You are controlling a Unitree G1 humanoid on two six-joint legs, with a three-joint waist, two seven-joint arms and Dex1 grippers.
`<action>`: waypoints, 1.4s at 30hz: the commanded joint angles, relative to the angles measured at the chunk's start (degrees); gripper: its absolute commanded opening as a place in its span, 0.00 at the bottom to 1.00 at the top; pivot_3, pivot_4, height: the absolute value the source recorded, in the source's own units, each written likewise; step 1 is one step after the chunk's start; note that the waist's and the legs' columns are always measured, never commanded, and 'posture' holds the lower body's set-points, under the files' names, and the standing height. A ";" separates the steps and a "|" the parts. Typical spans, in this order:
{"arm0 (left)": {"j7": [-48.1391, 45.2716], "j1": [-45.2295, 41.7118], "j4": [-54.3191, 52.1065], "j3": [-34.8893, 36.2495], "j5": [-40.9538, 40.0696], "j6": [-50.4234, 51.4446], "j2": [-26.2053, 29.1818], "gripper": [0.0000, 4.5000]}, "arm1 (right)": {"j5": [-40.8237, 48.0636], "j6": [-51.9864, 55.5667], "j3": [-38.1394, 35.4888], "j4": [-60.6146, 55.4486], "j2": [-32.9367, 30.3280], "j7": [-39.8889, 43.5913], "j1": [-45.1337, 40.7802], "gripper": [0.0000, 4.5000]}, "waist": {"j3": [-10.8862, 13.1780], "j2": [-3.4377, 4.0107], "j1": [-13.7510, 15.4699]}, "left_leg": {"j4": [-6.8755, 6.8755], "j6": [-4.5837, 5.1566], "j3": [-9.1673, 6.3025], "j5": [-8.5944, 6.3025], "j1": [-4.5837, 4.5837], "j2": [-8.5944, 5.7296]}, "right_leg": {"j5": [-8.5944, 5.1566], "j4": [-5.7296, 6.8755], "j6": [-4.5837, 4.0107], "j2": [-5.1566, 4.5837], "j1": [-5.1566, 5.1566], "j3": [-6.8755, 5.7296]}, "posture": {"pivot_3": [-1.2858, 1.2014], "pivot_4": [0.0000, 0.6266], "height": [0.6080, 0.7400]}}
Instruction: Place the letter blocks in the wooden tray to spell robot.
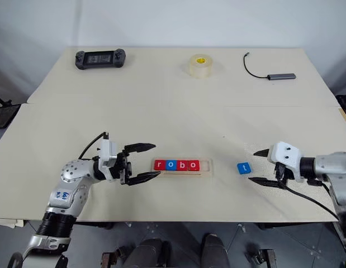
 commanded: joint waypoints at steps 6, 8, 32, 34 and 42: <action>0.88 2.86 -6.03 0.81 -0.86 1.11 1.56 1.00 | -2.53 -3.89 5.86 10.47 3.20 8.44 -9.43 0.85 | 0.00 0.00 0.17 | 0.00 -0.06 -0.10 -0.01 -0.04 0.01 | 0.00 -0.05 -0.01 -0.01 0.01 -0.06 | 0.52 0.24 1.00; 1.15 3.13 -6.56 0.88 -0.96 1.43 1.77 1.00 | -2.66 -4.18 6.18 11.00 3.71 8.50 -9.89 0.72 | 0.00 0.01 0.16 | 0.00 -0.06 -0.11 -0.01 -0.04 0.00 | 0.00 -0.05 -0.01 -0.01 0.01 -0.06 | 0.52 0.24 1.00; 2.48 3.15 -7.06 0.24 -0.69 1.72 1.31 1.00 | -0.60 17.92 12.69 -12.64 9.97 4.82 -16.42 0.32 | -0.01 0.04 0.35 | 0.02 -0.14 -0.15 -0.04 -0.06 0.00 | -0.01 0.01 -0.02 -0.01 -0.06 -0.07 | 0.52 0.24 1.00; 2.74 3.45 -7.49 0.38 -0.73 1.76 1.38 1.00 | -1.79 18.13 14.03 -12.17 11.15 3.95 -16.38 0.32 | -0.01 0.04 0.41 | 0.02 -0.14 -0.17 -0.04 -0.10 -0.03 | -0.01 0.00 -0.02 -0.02 -0.08 -0.08 | 0.52 0.24 1.00; 3.77 4.43 -8.46 0.90 -0.79 1.62 1.81 1.00 | -3.88 18.50 15.80 -9.79 13.95 2.06 -16.40 0.70 | -0.01 0.04 0.01 | 0.00 -0.14 -0.15 -0.03 -0.09 -0.02 | -0.01 0.01 -0.03 0.00 -0.09 -0.08 | 0.52 0.24 1.00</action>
